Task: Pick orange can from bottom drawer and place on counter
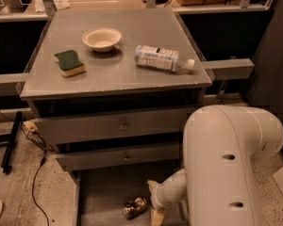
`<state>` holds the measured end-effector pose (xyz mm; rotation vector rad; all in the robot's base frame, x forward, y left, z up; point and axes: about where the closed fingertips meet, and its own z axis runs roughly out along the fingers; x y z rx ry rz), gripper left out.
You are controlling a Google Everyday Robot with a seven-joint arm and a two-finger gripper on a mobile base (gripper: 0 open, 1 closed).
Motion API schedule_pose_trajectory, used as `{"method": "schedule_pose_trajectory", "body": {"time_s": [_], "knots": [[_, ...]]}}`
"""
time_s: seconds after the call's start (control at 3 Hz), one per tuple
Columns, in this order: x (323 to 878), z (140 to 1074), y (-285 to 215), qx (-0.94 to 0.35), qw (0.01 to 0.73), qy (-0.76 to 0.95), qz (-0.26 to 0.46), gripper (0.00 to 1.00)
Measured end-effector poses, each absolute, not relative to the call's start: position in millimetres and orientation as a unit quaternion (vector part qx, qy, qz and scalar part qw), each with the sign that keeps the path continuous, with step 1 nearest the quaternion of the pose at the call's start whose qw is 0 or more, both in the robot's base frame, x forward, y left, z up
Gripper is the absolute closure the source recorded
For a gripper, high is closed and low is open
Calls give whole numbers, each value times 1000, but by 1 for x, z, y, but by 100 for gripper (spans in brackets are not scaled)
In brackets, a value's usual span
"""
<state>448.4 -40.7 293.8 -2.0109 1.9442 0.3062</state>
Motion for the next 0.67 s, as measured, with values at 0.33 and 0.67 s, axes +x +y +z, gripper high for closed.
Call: {"method": "schedule_pose_trajectory", "body": {"time_s": [0.33,0.67], "knots": [[449,293,-39,-705,165,681,108,0],[465,284,-22,-718,182,663,108,0]]}}
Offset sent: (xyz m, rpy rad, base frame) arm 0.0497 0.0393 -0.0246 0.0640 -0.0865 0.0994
